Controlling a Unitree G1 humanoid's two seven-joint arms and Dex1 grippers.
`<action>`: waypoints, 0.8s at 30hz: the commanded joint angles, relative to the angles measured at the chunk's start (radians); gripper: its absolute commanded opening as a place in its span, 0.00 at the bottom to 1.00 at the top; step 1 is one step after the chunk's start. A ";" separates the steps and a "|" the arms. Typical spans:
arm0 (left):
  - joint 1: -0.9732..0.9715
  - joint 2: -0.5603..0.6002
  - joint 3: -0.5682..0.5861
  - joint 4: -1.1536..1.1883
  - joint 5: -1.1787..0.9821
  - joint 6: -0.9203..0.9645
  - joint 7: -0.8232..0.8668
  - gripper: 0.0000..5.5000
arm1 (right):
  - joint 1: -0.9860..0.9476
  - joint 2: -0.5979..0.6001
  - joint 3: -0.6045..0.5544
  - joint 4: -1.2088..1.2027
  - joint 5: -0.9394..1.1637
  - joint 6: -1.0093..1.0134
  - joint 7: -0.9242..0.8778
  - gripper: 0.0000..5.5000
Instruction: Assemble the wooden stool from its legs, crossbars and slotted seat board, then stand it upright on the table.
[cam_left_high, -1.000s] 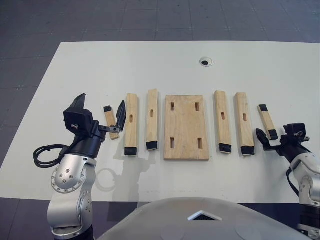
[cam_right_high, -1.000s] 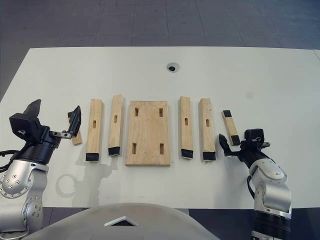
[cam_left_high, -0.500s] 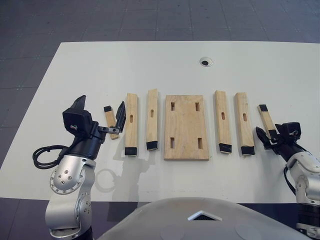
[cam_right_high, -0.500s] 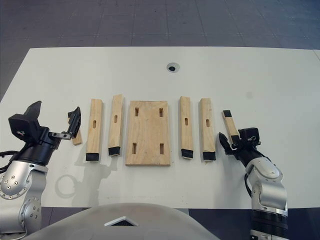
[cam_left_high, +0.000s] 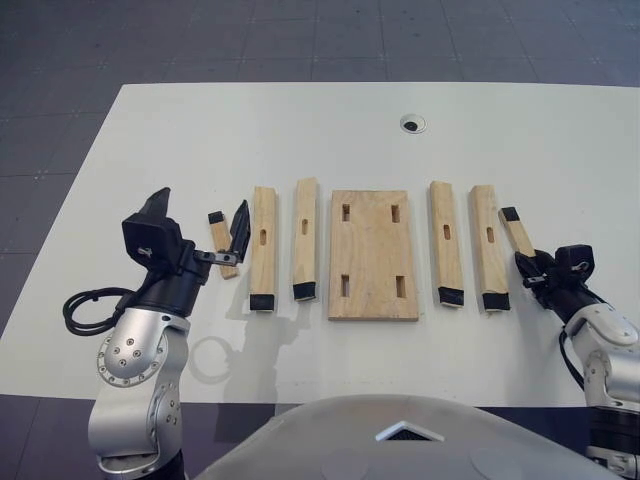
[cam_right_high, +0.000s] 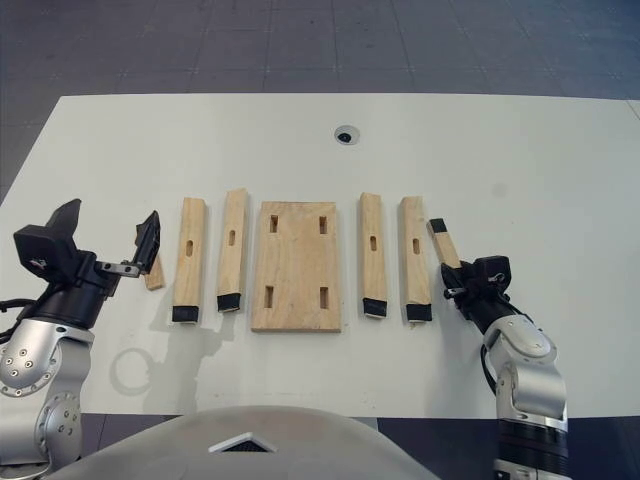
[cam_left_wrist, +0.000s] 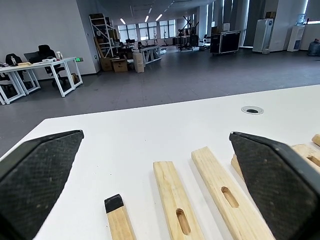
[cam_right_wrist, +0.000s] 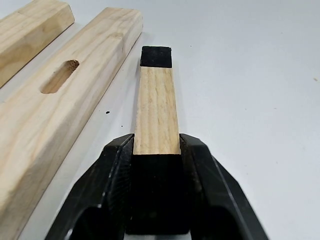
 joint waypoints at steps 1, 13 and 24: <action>-0.003 0.012 0.006 -0.004 -0.013 0.018 -0.005 1.00 | 0.052 0.019 0.001 0.076 -0.038 0.061 -0.055 0.24; -0.064 0.037 0.025 0.078 -0.708 0.243 -0.182 1.00 | 0.013 0.106 0.172 -0.625 0.035 0.008 -0.111 0.24; -0.193 0.035 -0.058 0.223 -1.001 0.313 -0.091 1.00 | 0.065 0.048 0.515 -0.663 -0.126 -0.224 0.044 0.24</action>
